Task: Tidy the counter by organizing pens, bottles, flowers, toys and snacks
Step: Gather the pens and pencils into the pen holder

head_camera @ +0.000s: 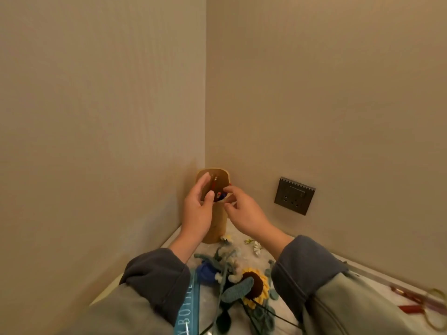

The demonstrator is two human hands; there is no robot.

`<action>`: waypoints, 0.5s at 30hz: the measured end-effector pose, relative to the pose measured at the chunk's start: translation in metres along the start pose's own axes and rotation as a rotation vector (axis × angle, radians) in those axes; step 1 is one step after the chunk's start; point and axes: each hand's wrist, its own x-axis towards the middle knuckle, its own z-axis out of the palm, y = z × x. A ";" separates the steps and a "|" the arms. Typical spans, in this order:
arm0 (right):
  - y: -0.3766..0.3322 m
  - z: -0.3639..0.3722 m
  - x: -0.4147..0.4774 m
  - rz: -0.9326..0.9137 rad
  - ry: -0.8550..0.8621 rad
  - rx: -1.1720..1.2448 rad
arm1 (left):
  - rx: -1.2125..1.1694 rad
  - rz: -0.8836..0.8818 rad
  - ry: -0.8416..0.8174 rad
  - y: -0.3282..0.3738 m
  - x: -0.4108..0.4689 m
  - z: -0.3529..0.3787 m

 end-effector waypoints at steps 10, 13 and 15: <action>0.014 -0.058 -0.087 0.050 0.155 0.125 | -0.241 -0.072 -0.079 0.058 -0.070 0.046; 0.034 -0.076 -0.121 0.117 0.178 0.142 | -0.261 -0.147 -0.156 0.061 -0.096 0.070; 0.051 -0.087 -0.145 0.173 0.193 0.142 | -0.265 -0.188 -0.206 0.061 -0.115 0.086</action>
